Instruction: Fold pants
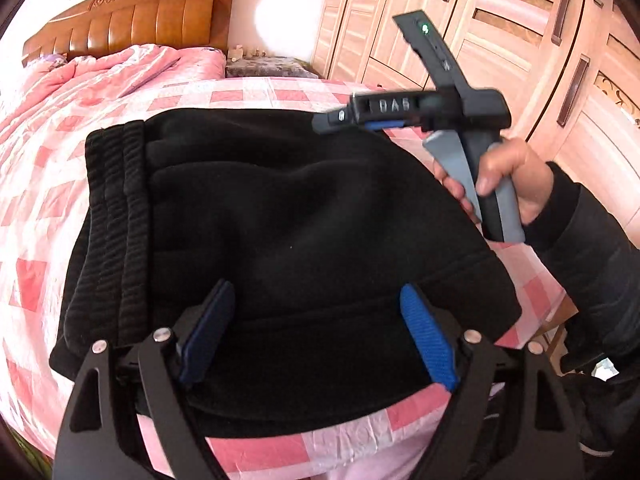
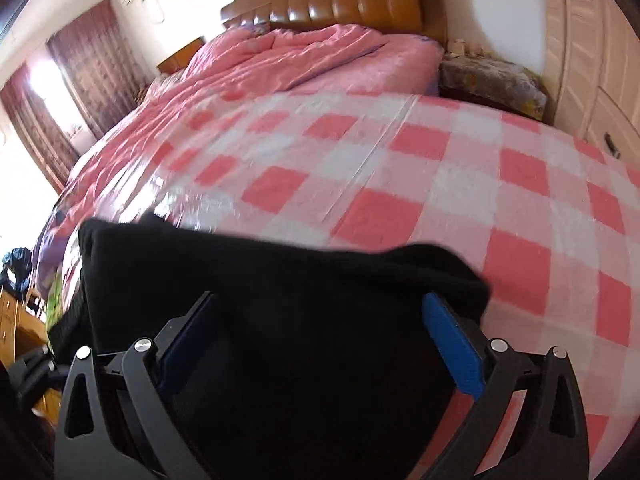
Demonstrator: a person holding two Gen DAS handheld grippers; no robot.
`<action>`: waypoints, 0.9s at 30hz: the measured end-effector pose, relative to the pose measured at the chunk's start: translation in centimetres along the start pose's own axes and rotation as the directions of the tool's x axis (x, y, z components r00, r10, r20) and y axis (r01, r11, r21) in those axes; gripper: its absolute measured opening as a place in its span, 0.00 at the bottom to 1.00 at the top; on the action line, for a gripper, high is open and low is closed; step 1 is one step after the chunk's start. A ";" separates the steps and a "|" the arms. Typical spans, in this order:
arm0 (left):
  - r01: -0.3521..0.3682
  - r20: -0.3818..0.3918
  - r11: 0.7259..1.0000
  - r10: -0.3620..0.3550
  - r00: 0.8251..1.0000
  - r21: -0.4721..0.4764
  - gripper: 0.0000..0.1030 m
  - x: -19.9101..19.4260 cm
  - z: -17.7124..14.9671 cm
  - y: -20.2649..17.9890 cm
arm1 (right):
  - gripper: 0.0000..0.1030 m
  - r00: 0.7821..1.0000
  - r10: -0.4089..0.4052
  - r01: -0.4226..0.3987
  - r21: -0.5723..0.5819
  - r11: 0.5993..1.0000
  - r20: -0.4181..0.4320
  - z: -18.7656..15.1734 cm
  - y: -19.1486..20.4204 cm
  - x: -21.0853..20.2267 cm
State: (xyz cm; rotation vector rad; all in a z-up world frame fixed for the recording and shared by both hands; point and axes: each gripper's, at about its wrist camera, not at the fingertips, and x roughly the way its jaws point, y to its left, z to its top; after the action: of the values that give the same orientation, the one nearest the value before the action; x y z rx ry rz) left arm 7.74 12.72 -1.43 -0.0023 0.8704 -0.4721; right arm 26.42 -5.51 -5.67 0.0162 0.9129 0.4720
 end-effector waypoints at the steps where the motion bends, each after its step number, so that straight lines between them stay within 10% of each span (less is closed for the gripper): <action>1: -0.004 0.003 1.000 0.004 1.000 0.005 0.82 -0.1 -0.1 -0.1 | 0.94 1.000 -0.014 0.014 0.010 1.000 0.000 0.1 0.4 -0.6; 7: -0.017 0.011 1.000 0.017 1.000 -0.007 0.86 0.8 0.8 0.1 | 0.95 0.967 0.233 -0.246 -0.146 0.958 -0.102 2.0 8.8 -0.2; 11: -0.037 0.016 0.999 0.037 0.999 -0.013 0.86 0.9 0.8 0.0 | 0.96 0.969 0.083 -0.136 -0.217 0.967 -0.234 3.2 11.3 7.3; 22: -0.118 0.026 0.993 0.117 0.993 0.027 0.87 0.8 0.4 -1.3 | 0.96 0.952 0.303 -0.303 -0.017 0.953 0.034 4.3 7.4 0.4; 27: -0.152 0.041 0.988 0.151 0.988 0.026 0.88 0.9 0.2 -2.0 | 0.96 0.965 0.242 -0.243 -0.006 0.970 0.100 0.5 4.6 -5.5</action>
State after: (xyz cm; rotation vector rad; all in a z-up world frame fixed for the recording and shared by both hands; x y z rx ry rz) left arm 7.58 10.50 -1.62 0.0802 0.8192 -0.3412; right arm 22.14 -3.54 -0.24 0.1574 0.8174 0.6904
